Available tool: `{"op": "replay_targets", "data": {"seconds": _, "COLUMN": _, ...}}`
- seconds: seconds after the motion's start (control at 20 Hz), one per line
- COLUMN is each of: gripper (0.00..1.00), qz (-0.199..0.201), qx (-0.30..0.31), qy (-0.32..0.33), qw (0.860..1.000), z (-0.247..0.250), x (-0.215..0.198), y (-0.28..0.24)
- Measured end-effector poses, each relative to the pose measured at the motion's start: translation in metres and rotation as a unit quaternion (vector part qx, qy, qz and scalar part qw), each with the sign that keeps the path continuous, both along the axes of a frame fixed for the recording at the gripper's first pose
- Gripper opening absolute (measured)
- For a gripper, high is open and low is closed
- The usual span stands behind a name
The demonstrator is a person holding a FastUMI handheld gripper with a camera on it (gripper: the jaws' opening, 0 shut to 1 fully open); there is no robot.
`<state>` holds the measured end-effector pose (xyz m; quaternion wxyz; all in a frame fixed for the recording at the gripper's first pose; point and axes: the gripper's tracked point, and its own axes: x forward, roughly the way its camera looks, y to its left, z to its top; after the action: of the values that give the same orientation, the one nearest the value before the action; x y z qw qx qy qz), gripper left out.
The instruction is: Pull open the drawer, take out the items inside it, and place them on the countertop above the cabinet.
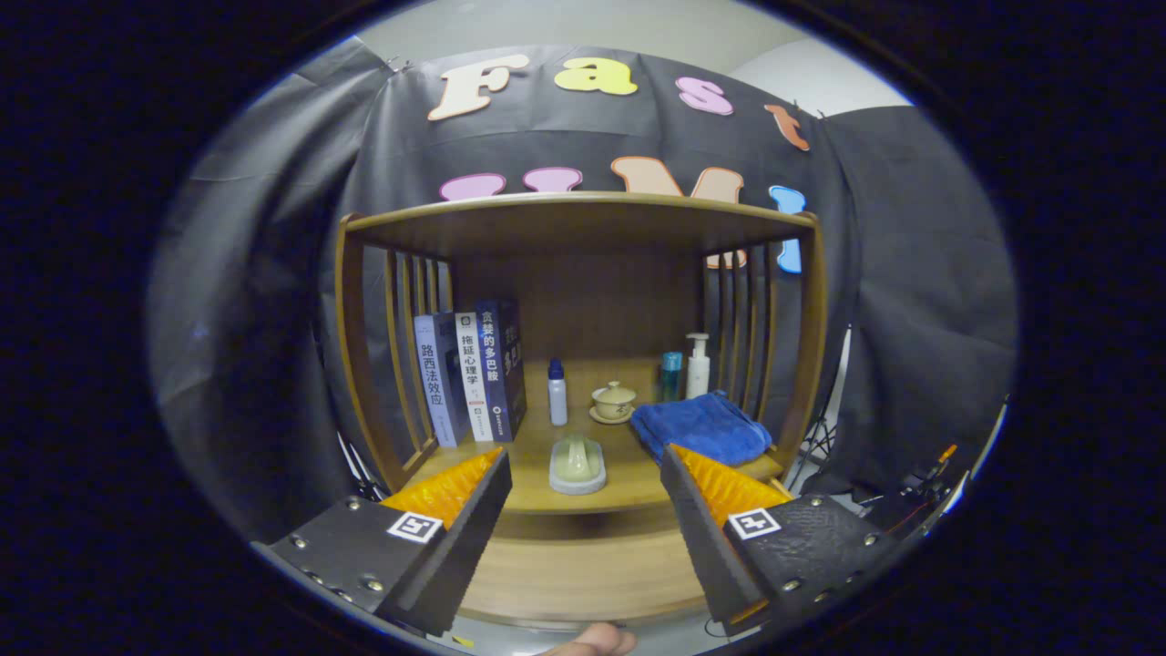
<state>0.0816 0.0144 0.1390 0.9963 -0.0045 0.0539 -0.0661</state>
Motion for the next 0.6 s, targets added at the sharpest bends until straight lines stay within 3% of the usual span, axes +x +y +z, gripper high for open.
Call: {"op": "replay_targets", "data": {"seconds": 0.6, "gripper": 0.98, "qz": 0.017, "qx": -0.018, "qy": -0.047, "qw": 0.999, "z": -0.039, "x": -0.083, "y": -0.006}}
